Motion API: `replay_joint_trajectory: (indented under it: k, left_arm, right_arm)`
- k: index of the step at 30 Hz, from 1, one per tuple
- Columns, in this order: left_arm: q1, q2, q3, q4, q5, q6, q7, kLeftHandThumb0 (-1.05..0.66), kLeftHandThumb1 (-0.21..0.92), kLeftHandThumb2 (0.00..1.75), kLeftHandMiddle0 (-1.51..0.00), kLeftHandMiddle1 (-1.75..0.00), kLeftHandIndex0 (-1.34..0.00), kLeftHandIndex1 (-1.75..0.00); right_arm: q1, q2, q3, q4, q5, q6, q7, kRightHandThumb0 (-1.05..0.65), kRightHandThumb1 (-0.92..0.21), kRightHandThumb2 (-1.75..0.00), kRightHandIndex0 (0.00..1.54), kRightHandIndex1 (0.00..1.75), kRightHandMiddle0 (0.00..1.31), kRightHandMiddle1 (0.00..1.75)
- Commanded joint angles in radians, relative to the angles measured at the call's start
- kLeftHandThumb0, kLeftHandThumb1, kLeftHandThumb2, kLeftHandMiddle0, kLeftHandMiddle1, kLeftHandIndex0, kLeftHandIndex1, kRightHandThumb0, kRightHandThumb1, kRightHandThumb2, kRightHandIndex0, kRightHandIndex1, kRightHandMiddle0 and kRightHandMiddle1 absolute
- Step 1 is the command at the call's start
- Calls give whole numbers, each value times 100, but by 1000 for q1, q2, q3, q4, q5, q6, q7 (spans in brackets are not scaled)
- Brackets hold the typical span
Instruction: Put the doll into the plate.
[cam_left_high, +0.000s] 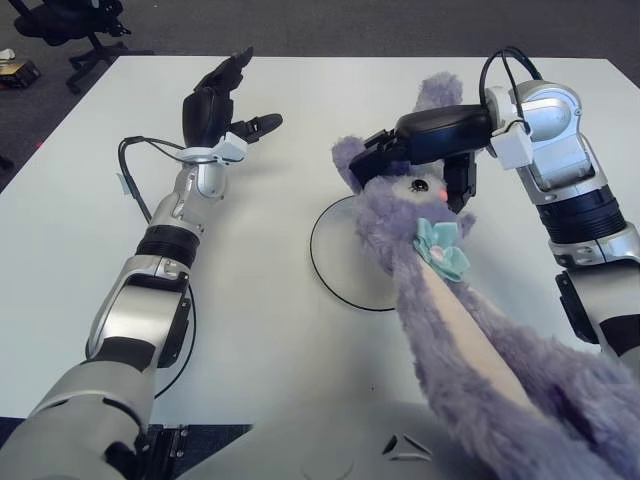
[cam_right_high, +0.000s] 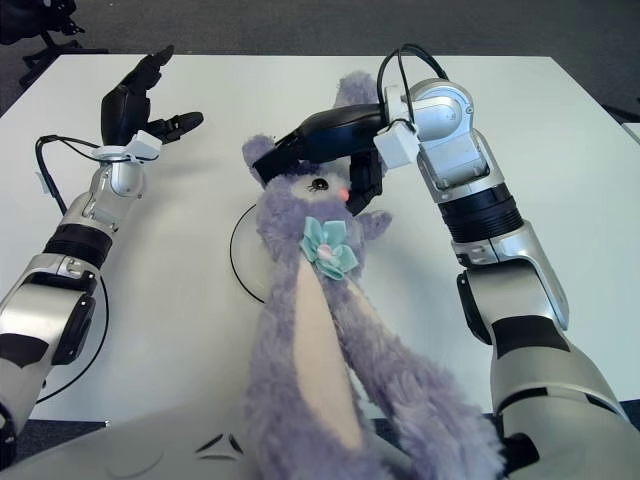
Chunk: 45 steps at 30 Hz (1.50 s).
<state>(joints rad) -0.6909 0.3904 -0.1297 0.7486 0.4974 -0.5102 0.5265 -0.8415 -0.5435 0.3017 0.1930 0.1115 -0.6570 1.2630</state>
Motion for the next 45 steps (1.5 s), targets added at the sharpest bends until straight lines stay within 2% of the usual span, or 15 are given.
replay_joint_trajectory:
  k: [1, 5, 7, 15, 22, 30, 31, 32, 33, 34, 37, 38, 41, 45]
  left_arm:
    - [1, -1, 3, -4, -2, 4, -6, -25, 92, 16, -59, -2, -50, -28]
    - [2, -3, 3, -6, -2, 4, -7, -25, 92, 15, -59, -2, -50, -29]
    - [4, -5, 2, -8, -3, 5, -8, -25, 92, 15, -58, -2, -50, -29]
    - [9, -10, 2, -16, -1, 8, -7, -24, 92, 15, -58, -2, -49, -30]
    - [10, -13, 1, -20, 2, 13, -7, -24, 92, 15, -59, -2, -49, -30]
    - [9, -18, -1, -20, 4, 18, -7, -24, 92, 15, -59, -1, -48, -31]
    - [9, -18, -1, -21, 4, 19, -8, -24, 92, 15, -59, -1, -48, -31]
    - [10, -19, -1, -21, 4, 19, -8, -24, 92, 16, -59, -1, -48, -31]
    - [10, -19, -1, -21, 4, 20, -9, -24, 92, 16, -58, -1, -48, -31]
    - [10, -20, -1, -21, 4, 20, -9, -24, 92, 16, -58, -1, -48, -31]
    - [10, -22, -1, -21, 3, 21, -10, -24, 92, 16, -58, -1, -48, -32]
    - [10, -22, -1, -21, 3, 21, -10, -24, 92, 16, -58, -1, -48, -32]
    - [10, -25, -1, -20, 3, 22, -10, -24, 92, 16, -58, -1, -47, -32]
    - [11, -27, -1, -21, 3, 23, -11, -24, 92, 17, -58, -1, -47, -32]
  right_arm:
    - [-10, -5, -5, 17, 3, -52, -5, -25, -70, -58, 68, 138, 56, 146]
    - [-14, -7, -2, 29, -2, -82, -8, -7, -68, -58, 65, 124, 57, 144]
    - [-15, -5, -4, 36, -7, -119, -16, -3, -75, -45, 62, 120, 57, 141]
    - [-11, -10, -2, 51, -5, -166, -28, -1, -89, -22, 57, 122, 53, 138]
    - [-9, -18, 2, 57, -3, -186, -29, -1, -92, -24, 48, 131, 45, 142]
    - [-10, -21, 9, 68, 13, -173, -20, 0, -92, -29, 36, 136, 45, 148]
    - [-8, -21, 9, 67, 18, -161, -18, -13, -92, -30, 36, 110, 43, 150]
    - [-6, -22, 10, 65, 22, -147, -17, -17, -92, -31, 38, 96, 42, 151]
    - [-5, -23, 10, 64, 24, -138, -16, -20, -91, -26, 40, 71, 36, 119]
    - [-2, -24, 10, 63, 25, -129, -15, -21, -92, -21, 45, 50, 37, 91]
    - [4, -24, 9, 60, 30, -109, -14, -23, -92, -15, 49, 17, 37, 43]
    - [5, -24, 9, 59, 31, -106, -13, -23, -92, -14, 49, 11, 37, 33]
    - [16, -21, 5, 62, 52, -82, -9, -22, -92, -13, 47, 4, 36, 21]
    - [19, -19, 3, 63, 72, -60, -3, -21, -92, -13, 44, 1, 37, 16]
